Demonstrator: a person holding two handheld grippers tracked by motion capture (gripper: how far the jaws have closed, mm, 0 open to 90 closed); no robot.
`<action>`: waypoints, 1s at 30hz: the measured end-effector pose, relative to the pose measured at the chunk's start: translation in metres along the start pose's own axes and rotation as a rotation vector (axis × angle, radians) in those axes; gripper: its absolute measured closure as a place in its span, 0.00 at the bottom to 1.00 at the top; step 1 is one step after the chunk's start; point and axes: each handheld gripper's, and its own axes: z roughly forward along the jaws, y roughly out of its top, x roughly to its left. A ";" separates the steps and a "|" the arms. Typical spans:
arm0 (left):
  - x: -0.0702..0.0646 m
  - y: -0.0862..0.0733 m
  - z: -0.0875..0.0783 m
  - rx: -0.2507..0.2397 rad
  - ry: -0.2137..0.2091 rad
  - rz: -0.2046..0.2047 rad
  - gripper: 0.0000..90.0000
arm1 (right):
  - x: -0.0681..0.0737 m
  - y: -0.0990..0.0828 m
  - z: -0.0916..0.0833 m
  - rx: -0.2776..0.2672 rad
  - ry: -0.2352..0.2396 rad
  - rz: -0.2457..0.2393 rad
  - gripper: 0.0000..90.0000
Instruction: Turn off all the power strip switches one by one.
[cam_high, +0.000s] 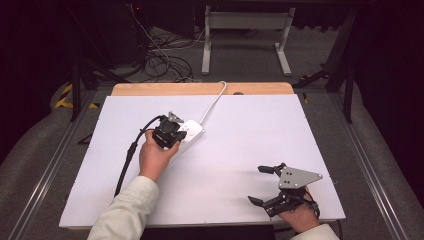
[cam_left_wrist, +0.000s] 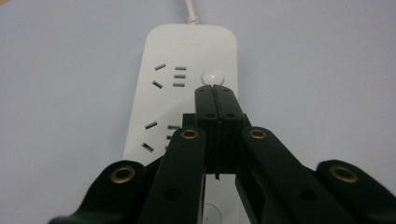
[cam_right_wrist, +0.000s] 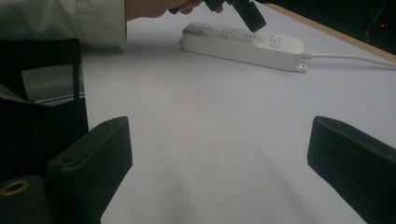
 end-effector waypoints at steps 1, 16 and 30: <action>0.001 -0.001 0.002 0.009 -0.001 0.002 1.00 | 0.000 0.000 0.000 0.000 0.000 0.001 0.08; 0.002 -0.007 0.009 0.022 -0.009 0.003 1.00 | 0.000 0.000 0.000 0.002 0.000 0.001 0.08; -0.003 -0.006 0.009 0.039 0.002 0.035 1.00 | 0.001 0.000 0.001 0.004 0.001 -0.001 0.08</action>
